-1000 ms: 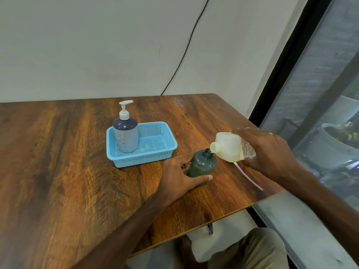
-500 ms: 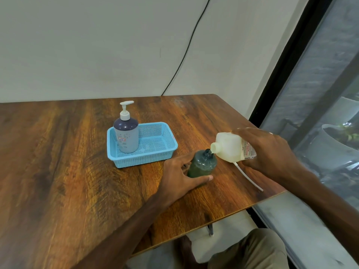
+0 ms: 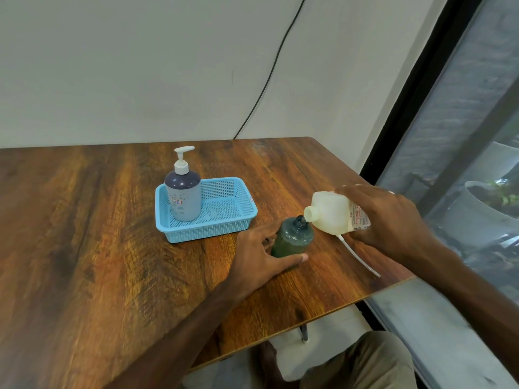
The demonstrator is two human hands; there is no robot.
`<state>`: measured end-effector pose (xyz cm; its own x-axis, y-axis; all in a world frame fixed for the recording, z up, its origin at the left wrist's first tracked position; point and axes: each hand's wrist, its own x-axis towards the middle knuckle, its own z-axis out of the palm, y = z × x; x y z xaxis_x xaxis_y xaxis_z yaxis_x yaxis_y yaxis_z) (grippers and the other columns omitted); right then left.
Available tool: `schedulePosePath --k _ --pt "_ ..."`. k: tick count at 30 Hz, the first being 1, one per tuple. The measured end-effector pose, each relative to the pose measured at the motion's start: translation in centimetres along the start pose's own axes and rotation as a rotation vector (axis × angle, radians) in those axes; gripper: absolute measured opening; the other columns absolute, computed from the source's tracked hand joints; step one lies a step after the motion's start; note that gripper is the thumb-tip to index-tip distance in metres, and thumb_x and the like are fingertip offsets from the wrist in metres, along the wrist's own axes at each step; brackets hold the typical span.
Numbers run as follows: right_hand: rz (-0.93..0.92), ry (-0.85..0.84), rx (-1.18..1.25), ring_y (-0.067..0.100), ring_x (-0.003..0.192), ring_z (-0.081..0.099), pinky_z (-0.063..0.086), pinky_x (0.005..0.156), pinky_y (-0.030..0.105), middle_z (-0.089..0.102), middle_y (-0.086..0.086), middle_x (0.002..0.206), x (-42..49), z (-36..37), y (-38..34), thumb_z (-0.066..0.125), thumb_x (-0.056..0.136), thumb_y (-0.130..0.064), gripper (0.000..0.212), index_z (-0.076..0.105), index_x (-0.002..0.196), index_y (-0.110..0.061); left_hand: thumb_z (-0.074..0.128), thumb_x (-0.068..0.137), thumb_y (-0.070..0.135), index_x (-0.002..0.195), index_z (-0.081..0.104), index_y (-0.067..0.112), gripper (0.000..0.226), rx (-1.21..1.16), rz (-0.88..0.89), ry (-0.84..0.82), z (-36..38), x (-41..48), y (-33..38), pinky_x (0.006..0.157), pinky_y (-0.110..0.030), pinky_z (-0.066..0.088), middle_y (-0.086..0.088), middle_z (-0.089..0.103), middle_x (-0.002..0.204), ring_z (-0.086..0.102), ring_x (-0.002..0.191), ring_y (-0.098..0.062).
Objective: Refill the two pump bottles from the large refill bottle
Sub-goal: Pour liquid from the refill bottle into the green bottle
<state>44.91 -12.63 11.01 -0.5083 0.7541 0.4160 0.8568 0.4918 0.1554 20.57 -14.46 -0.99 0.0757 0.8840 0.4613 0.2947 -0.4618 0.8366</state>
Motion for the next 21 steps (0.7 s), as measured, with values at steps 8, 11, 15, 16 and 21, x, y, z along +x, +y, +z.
schedulePosePath --k 8,11,15,16,21 --pt "-0.001 -0.007 0.007 0.034 0.112 0.066 0.057 0.075 0.049 0.07 0.009 0.12 0.07 0.05 -0.09 0.094 0.061 -0.028 0.08 0.059 0.131 -0.017 0.096 0.066 0.035 0.128 0.058 0.042 0.073 -0.021 0.003 0.003 0.09 -0.03 -0.14 0.09 -0.012 0.053 0.041 0.063 0.11 0.062 0.115 0.012" --pt "0.008 -0.012 -0.002 0.034 0.112 0.066 0.057 0.076 0.049 0.07 0.008 0.121 0.06 0.0 -0.14 0.094 0.06 -0.028 0.08 0.059 0.131 -0.018 0.097 0.066 0.034 0.132 0.059 0.036 0.076 -0.035 -0.004 0.007 0.17 -0.1 -0.2 0.09 -0.012 0.053 0.035 0.065 0.112 0.063 0.115 0.01" --pt "0.012 -0.019 -0.007 0.033 0.114 0.065 0.057 0.077 0.049 0.07 0.008 0.122 0.09 -0.14 -0.22 0.094 0.061 -0.028 0.08 0.058 0.133 -0.019 0.096 0.067 0.035 0.13 0.058 0.041 0.074 -0.019 0.006 0.007 0.08 -0.1 -0.02 0.089 -0.013 0.054 0.038 0.064 0.113 0.062 0.115 0.011" --pt "0.015 -0.022 -0.006 0.033 0.114 0.065 0.057 0.077 0.049 0.069 0.008 0.123 0.09 -0.14 -0.24 0.094 0.061 -0.028 0.081 0.058 0.133 -0.019 0.096 0.067 0.036 0.129 0.057 0.044 0.074 -0.015 0.008 0.006 0.04 -0.1 0.03 0.089 -0.012 0.053 0.04 0.063 0.112 0.062 0.115 0.011" --pt "0.019 -0.039 -0.005 0.033 0.115 0.064 0.057 0.079 0.05 0.069 0.008 0.123 0.15 -0.19 -0.26 0.094 0.061 -0.028 0.081 0.058 0.133 -0.019 0.096 0.067 0.037 0.131 0.058 0.04 0.075 -0.024 -0.007 0.006 0.04 -0.1 -0.05 0.09 -0.014 0.055 0.036 0.064 0.115 0.062 0.116 0.009"
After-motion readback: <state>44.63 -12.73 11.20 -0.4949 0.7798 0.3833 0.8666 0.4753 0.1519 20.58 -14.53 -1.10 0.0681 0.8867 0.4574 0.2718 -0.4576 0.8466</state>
